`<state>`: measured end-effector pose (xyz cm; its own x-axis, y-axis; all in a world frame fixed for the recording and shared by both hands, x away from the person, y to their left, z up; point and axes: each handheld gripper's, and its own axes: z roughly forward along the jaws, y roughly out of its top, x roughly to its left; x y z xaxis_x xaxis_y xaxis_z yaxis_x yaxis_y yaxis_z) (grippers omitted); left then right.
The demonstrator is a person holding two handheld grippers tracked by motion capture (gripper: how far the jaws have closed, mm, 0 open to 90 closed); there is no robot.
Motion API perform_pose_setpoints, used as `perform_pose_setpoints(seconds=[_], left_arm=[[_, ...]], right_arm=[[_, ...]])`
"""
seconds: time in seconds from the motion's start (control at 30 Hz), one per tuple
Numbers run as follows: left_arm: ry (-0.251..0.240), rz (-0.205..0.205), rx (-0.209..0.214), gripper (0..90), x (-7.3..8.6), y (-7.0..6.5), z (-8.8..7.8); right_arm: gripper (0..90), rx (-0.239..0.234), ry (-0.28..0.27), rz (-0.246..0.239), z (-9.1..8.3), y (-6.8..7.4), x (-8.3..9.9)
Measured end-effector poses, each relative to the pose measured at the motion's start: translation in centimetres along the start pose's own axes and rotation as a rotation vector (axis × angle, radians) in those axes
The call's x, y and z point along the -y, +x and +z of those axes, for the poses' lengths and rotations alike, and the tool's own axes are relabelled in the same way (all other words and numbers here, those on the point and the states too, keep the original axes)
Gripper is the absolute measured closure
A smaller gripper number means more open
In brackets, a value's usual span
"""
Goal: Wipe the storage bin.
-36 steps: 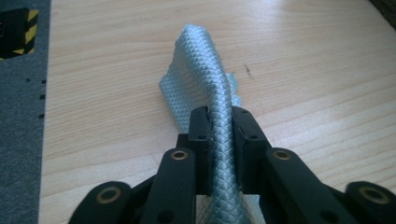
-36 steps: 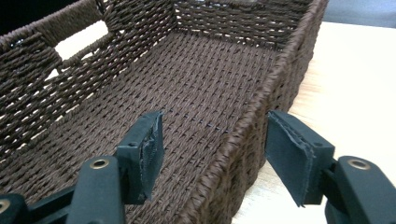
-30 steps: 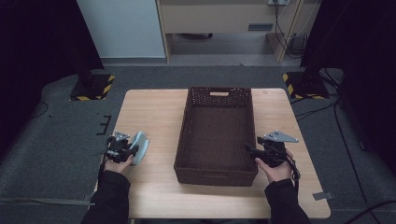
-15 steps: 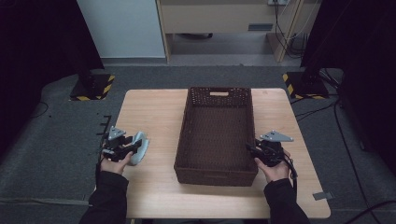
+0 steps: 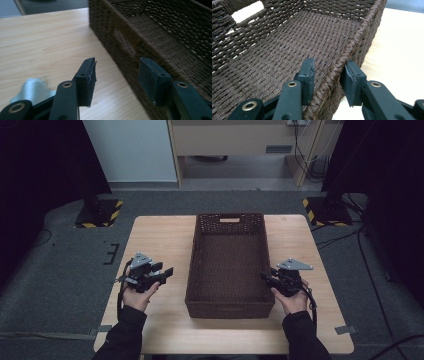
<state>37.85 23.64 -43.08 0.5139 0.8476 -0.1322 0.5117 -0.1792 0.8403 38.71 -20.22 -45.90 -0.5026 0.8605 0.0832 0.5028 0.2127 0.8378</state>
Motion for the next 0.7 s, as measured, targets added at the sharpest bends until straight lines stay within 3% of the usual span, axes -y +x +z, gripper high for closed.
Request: perform_pose_setpoints(seconds=[0.23,0.37,0.47,0.6,0.7], left_arm=[[0.006,0.054,0.061,46.9,-0.3,-2.4,0.5],[0.031,0.099,0.072,48.5,-0.1,-3.3,1.1],[0.046,0.096,0.089,51.2,0.2,-3.6,1.6],[0.047,0.091,0.118,59.9,0.6,-3.9,1.8],[0.05,0.099,0.099,62.7,0.6,-4.3,1.8]], right_arm=[[64.0,-0.021,-0.006,-0.007,0.4,0.7,-0.1],[63.7,-0.025,-0.007,-0.01,0.5,1.0,-0.1],[62.5,-0.021,-0.005,-0.006,0.5,1.0,-0.2],[51.4,0.009,0.012,-0.026,0.2,1.1,-0.3],[51.4,0.0,-0.008,-0.019,-0.6,0.9,-0.4]])
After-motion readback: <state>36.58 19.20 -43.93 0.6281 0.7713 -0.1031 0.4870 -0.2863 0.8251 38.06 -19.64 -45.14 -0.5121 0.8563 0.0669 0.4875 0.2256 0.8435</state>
